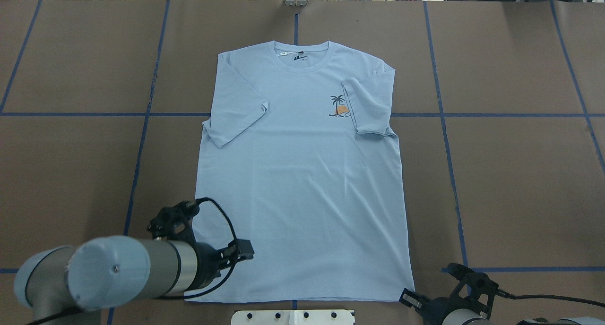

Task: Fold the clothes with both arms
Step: 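Move the left gripper down to the other hem corner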

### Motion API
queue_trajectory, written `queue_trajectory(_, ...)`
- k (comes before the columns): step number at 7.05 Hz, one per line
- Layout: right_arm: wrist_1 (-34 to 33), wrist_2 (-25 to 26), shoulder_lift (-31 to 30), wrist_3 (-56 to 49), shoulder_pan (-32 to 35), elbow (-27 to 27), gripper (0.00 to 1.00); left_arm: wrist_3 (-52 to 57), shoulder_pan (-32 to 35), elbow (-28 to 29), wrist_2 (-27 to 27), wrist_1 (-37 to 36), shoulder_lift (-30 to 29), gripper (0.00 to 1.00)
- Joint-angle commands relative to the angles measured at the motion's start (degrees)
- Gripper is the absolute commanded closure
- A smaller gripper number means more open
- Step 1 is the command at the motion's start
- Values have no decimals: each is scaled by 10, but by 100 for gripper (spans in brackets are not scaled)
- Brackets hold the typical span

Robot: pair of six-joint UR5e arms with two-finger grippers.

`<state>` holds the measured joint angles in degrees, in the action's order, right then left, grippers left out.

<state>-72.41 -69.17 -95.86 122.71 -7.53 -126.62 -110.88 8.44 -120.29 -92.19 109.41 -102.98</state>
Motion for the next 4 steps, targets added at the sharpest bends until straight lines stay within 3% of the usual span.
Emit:
queue_trajectory(1, 0, 0, 0, 0, -1, 1, 100, -27, -70, -17, 73, -42, 67, 21)
queue_trajectory(2, 0, 0, 0, 0, -1, 1, 100, -28, -90, -17, 75, -96, 68, 25)
queue_trajectory(4, 0, 0, -1, 1, -1, 1, 100, -30, -94, -16, 76, -103, 70, 31)
